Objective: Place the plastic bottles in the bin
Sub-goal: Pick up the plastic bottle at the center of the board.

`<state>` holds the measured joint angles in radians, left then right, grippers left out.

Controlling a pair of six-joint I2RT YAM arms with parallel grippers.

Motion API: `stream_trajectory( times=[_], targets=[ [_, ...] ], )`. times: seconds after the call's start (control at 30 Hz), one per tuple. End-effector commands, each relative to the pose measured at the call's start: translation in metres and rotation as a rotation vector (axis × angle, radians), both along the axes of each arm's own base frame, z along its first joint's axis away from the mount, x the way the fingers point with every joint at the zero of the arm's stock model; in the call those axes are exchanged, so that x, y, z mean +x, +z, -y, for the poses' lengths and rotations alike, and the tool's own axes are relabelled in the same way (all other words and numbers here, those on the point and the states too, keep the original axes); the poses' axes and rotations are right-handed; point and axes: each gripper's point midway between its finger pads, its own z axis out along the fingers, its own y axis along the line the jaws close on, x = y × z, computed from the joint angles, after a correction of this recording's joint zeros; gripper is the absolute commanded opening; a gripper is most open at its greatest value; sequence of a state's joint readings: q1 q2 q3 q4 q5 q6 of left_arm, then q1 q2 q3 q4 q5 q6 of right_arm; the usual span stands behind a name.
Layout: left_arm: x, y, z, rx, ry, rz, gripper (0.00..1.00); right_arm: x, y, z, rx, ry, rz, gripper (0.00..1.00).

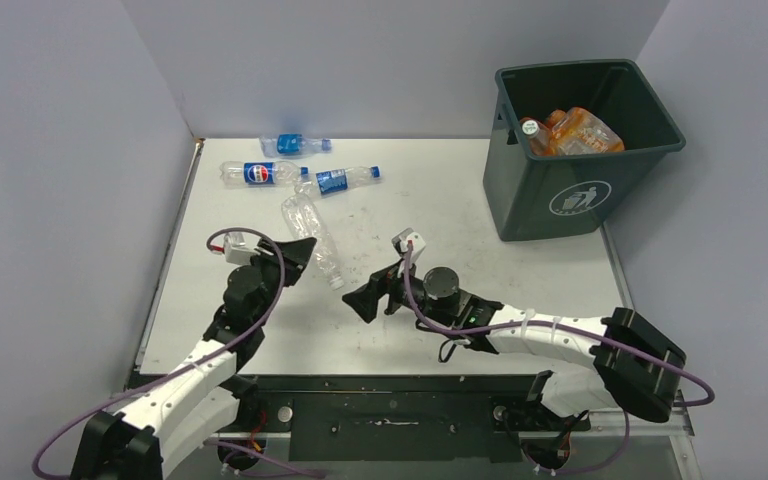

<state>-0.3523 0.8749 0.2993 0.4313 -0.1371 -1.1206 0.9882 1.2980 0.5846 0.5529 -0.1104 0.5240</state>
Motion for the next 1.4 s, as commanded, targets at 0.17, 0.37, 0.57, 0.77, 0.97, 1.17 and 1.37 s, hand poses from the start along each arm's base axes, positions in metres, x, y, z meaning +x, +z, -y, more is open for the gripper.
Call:
stream_trajectory(
  times=[0.17, 0.37, 0.57, 0.77, 0.97, 1.17, 1.37],
  targets=[
    [-0.027, 0.074, 0.005, -0.236, 0.039, 0.181, 0.10, -0.002, 0.035, -0.034, 0.041, 0.050, 0.091, 0.92],
    [-0.036, 0.068, 0.012, -0.267, -0.001, 0.167, 0.09, -0.004, 0.040, -0.042, 0.051, 0.062, 0.105, 0.87],
    [-0.042, 0.070, 0.022, -0.263, -0.063, 0.168, 0.08, 0.001, 0.044, -0.056, 0.045, 0.075, 0.102, 0.76],
    [-0.046, 0.076, 0.027, -0.251, -0.097, 0.181, 0.08, 0.000, 0.033, -0.067, 0.009, 0.110, 0.065, 0.42],
    [-0.047, 0.079, 0.022, -0.130, -0.082, 0.184, 0.68, -0.002, 0.027, -0.059, -0.025, 0.107, 0.025, 0.05],
    [-0.051, 0.114, -0.011, 0.260, 0.005, 0.299, 0.96, 0.010, 0.042, 0.004, -0.100, 0.031, -0.039, 0.05],
    [-0.068, 0.164, 0.010, 0.853, -0.237, 0.625, 0.96, -0.003, 0.052, 0.069, -0.252, 0.030, -0.145, 0.05]
  ],
)
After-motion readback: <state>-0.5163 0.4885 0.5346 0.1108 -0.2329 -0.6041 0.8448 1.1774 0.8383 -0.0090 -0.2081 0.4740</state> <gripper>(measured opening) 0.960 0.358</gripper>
